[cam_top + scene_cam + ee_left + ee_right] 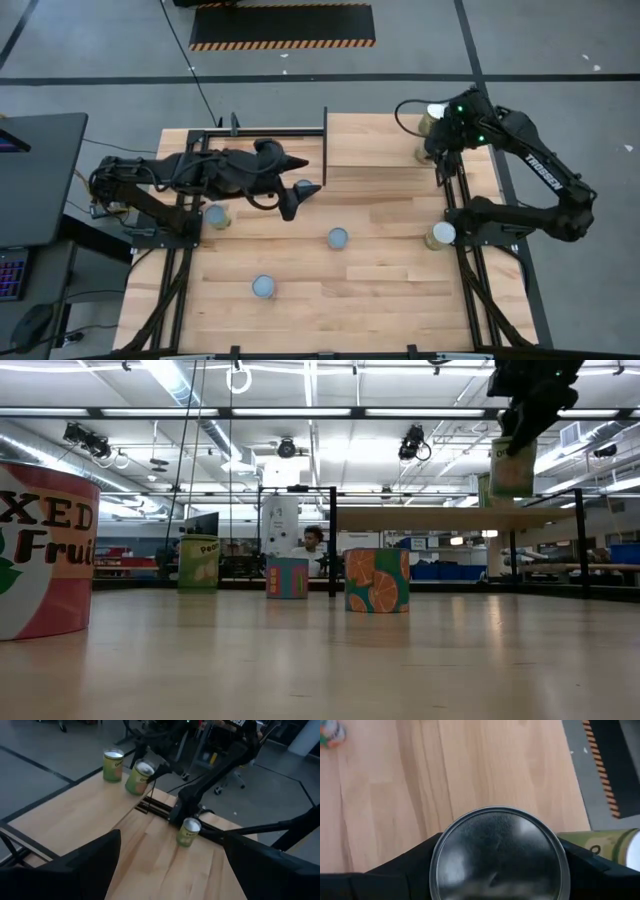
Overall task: Pick and place cans onto a shelf
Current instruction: Put the large canned oranges on the shelf
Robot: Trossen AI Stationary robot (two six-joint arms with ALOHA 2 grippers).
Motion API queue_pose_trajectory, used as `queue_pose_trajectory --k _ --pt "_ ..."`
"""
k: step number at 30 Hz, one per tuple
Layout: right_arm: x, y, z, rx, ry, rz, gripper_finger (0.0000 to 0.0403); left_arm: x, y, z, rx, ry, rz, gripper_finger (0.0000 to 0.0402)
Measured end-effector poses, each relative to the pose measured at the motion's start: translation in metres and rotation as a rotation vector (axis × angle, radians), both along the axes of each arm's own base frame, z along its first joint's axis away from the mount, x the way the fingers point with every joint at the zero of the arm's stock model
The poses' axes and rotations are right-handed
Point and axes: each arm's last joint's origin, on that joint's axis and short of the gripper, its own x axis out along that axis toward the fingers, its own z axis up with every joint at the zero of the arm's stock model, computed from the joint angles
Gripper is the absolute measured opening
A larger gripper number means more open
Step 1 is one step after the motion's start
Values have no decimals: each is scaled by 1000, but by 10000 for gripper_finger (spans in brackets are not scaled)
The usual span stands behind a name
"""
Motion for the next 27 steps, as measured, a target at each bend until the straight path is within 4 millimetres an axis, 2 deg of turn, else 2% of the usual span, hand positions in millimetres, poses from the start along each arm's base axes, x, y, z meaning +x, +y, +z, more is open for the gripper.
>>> queue_pose_trajectory --k 4,15,22,27 --pt "-1 -10 0 -41 0 -21 310 0 0 0 -2 3 -2 357" --pt "-7 -21 -8 41 59 -183 312 -1 0 -3 7 39 -4 357" --pt "-9 -22 -8 75 48 -238 379 -1 0 -4 34 52 -13 357" --pt "-9 -22 -8 68 49 -248 390 -1 0 -4 62 62 -23 357"
